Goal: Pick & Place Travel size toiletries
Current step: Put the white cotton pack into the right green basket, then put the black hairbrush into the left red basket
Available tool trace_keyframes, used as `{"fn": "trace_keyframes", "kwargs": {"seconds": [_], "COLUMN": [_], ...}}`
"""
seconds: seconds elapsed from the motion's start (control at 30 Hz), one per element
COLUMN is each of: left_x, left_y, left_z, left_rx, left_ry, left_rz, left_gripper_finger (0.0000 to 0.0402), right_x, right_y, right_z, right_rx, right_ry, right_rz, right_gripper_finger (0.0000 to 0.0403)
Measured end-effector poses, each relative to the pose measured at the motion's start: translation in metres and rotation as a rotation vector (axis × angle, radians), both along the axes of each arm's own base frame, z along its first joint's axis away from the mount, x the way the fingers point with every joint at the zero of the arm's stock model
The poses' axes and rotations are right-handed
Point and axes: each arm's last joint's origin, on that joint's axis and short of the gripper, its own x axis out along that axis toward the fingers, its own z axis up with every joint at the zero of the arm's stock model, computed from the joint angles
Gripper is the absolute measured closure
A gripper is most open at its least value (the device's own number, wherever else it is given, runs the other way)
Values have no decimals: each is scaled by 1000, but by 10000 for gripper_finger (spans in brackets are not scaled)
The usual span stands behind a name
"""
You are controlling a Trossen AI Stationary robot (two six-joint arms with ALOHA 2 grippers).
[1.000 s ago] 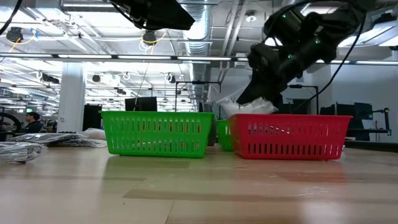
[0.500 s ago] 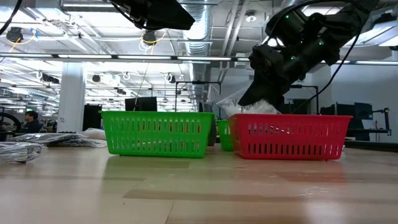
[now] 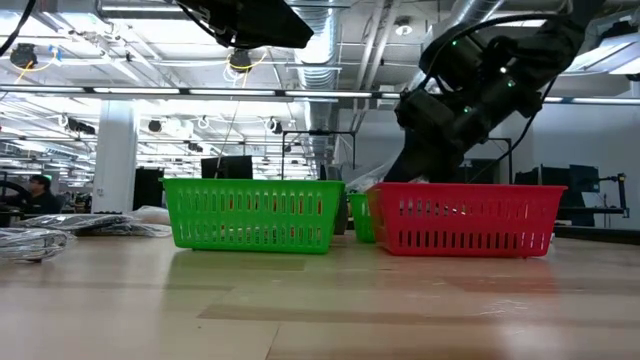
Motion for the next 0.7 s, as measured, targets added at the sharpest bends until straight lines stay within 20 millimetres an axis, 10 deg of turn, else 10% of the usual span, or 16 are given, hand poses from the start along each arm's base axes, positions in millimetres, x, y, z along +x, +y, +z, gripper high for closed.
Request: {"fn": "trace_keyframes", "kwargs": {"seconds": [0.33, 0.7], "left_x": [0, 0], "left_y": [0, 0], "left_z": [0, -1], "left_rx": [-11, -8], "left_ry": [-4, 4], "left_rz": [3, 3], "left_gripper_finger": [298, 298], "right_x": [-1, 13], "right_y": [-2, -14], "right_z": [5, 30], "right_rx": [-37, -73], "right_ry": [-16, -11], "right_rz": [20, 18], "right_gripper_finger": [179, 187]}}
